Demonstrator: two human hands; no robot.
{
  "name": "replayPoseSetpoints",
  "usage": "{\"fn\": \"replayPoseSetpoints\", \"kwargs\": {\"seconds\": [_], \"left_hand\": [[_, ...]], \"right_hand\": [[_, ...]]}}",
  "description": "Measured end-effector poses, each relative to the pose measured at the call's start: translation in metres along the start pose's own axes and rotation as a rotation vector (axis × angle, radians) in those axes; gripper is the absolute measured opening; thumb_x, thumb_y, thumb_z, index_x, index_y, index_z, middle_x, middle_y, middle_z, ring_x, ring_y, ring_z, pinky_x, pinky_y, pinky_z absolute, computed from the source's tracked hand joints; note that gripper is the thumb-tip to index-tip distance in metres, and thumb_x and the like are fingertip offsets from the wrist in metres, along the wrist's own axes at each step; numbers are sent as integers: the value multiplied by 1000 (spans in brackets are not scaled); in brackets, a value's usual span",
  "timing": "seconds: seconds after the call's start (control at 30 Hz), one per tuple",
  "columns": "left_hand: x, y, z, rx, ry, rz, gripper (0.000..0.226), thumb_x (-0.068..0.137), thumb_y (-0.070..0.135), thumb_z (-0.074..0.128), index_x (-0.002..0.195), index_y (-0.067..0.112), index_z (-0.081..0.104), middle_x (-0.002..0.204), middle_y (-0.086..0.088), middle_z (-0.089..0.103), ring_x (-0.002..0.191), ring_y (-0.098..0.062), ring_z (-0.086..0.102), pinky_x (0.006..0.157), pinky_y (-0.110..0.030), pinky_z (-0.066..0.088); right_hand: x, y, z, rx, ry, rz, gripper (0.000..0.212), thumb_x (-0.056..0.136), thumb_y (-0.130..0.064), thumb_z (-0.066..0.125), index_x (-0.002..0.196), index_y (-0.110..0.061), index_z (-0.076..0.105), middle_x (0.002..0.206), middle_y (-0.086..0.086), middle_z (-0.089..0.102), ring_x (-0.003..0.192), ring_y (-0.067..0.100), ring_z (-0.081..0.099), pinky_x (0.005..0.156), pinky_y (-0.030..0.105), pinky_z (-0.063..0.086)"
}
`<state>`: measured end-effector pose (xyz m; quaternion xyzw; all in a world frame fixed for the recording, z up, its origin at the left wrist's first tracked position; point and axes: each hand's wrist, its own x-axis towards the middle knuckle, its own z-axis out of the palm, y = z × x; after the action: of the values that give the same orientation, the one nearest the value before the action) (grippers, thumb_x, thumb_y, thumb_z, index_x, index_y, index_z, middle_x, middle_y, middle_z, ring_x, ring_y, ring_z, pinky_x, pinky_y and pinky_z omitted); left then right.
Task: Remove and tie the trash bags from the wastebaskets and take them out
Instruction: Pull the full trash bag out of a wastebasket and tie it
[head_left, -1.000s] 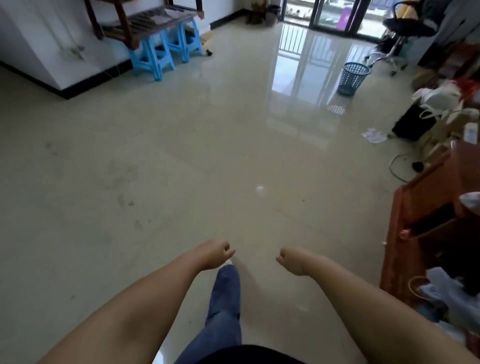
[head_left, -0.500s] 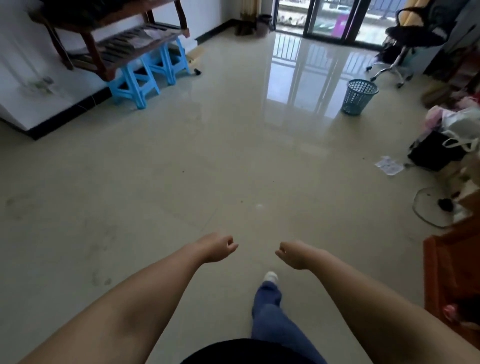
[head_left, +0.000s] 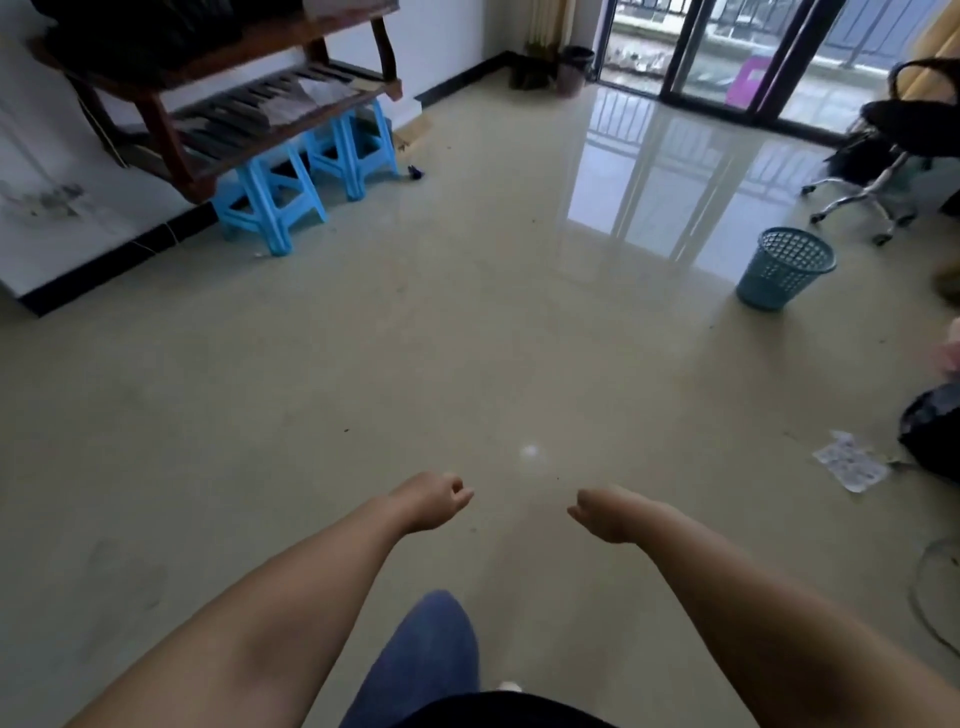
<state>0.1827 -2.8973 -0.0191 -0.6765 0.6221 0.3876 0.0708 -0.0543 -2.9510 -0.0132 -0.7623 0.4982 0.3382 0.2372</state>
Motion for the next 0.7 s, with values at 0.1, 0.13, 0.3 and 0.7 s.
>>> {"fn": "replayPoseSetpoints", "kwargs": {"seconds": [0.1,0.13,0.3,0.7], "left_hand": [[72,-6,-53,6,2,-25,36,98,37,38,88,8,57,103,-22,65,83,-27,55,69,-29,33],[97,-8,-73,10,12,-27,34,98,37,38,85,11,55,103,-22,65,80,-24,52,69,-29,33],[214,-11,-191,55,10,-9,41,98,37,37,100,4,60,108,-20,65,96,-30,60,71,-28,34],[467,25,-408,151,-34,54,41,98,36,37,102,3,61,110,-21,65,101,-32,60,80,-32,44]], "right_hand": [[63,12,-66,29,30,0,49,101,-35,25,136,-3,38,144,14,42,131,30,42,105,34,34],[86,16,-90,38,46,8,49,101,-35,26,137,-3,36,144,14,42,131,30,42,105,34,34],[179,30,-211,159,47,57,40,102,-19,25,135,0,37,142,18,43,126,31,46,102,33,36],[377,107,-442,151,55,55,43,103,-24,26,141,-6,34,145,14,41,130,30,42,104,34,35]]}}
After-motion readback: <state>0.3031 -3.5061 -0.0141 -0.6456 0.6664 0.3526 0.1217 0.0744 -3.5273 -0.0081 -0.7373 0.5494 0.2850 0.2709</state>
